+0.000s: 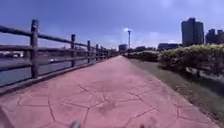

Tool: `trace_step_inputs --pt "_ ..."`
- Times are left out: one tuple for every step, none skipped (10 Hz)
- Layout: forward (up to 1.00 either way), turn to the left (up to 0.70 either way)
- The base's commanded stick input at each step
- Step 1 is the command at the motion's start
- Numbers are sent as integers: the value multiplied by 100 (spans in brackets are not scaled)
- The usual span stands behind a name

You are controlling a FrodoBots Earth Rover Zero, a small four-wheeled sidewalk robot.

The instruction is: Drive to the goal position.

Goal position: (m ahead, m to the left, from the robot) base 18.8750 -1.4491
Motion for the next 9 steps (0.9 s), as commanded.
trace_step_inputs --pt "70 -13" --pt "70 0" --pt "70 0" --pt "70 0" --pt "70 0" --pt "70 0" --pt "70 0" --pt "70 0" --pt "70 0"
